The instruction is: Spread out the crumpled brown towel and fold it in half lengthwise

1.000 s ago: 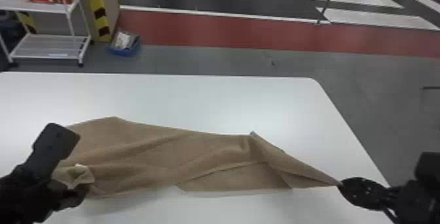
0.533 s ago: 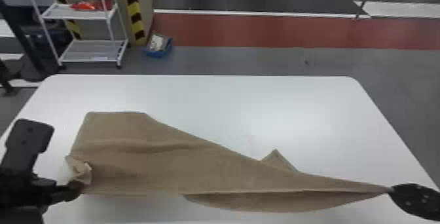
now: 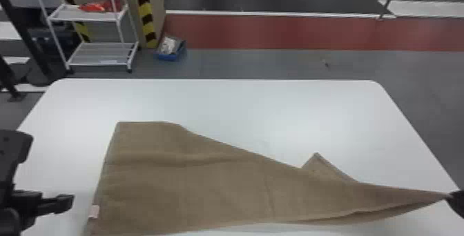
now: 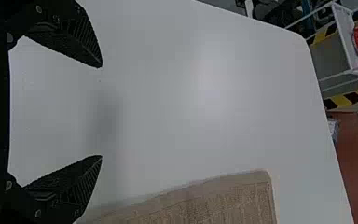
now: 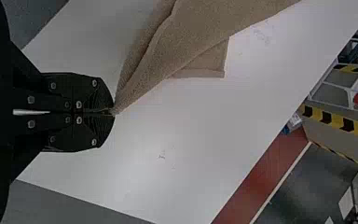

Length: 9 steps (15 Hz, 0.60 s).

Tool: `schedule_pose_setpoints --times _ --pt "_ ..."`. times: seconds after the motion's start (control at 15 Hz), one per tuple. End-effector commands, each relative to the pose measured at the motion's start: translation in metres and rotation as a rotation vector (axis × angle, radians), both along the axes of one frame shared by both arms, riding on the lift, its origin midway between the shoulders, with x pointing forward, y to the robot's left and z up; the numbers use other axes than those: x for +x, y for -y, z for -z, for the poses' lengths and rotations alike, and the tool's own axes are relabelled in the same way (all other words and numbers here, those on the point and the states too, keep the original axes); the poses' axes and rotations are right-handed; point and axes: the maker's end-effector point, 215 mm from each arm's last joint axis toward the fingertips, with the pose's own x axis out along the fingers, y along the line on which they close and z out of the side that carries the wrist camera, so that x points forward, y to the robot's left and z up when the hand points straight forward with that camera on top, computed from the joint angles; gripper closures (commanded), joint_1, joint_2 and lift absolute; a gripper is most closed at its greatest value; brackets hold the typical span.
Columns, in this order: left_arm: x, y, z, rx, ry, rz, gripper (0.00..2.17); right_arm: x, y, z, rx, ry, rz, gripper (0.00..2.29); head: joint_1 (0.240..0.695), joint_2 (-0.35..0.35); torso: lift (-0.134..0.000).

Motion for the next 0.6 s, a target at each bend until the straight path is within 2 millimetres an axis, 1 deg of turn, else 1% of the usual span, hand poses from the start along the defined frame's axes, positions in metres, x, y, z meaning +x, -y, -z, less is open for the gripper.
schedule_pose_setpoints --times 0.0,0.07,0.13,0.2,0.27,0.33,0.4,0.47,0.53 --pt "0.014 0.011 -0.016 -0.026 0.073 0.146 0.23 0.0 -0.004 0.002 0.01 -0.004 -0.008 1.39 0.695 -0.052 -0.125" --pt "0.019 0.027 -0.03 -0.077 0.116 0.227 0.23 0.001 -0.006 0.002 0.011 -0.004 -0.013 1.39 0.695 -0.061 -0.125" --pt "0.025 0.05 -0.051 -0.143 0.175 0.342 0.23 0.001 -0.008 0.003 0.013 -0.006 -0.016 1.39 0.695 -0.071 -0.125" --pt "0.027 0.067 -0.067 -0.2 0.215 0.433 0.23 0.002 -0.011 0.004 0.015 -0.008 -0.022 1.39 0.695 -0.087 -0.125" --pt "0.029 0.077 -0.08 -0.213 0.242 0.509 0.23 0.003 -0.013 0.005 0.019 -0.009 -0.024 1.39 0.695 -0.108 -0.125" --pt "0.029 0.083 -0.085 -0.207 0.241 0.565 0.23 0.002 -0.014 0.005 0.018 -0.009 -0.026 1.39 0.695 -0.146 -0.125" --pt "0.026 0.088 -0.084 -0.216 0.22 0.613 0.19 0.001 -0.014 0.006 0.017 -0.013 -0.027 1.39 0.695 -0.157 -0.125" --pt "0.023 0.092 -0.079 -0.222 0.195 0.642 0.08 -0.001 -0.013 0.005 0.012 -0.014 -0.024 1.39 0.695 -0.164 -0.125" --pt "0.022 0.092 -0.074 -0.222 0.176 0.649 0.07 -0.002 -0.012 0.004 0.008 -0.015 -0.026 1.39 0.695 -0.172 -0.125"
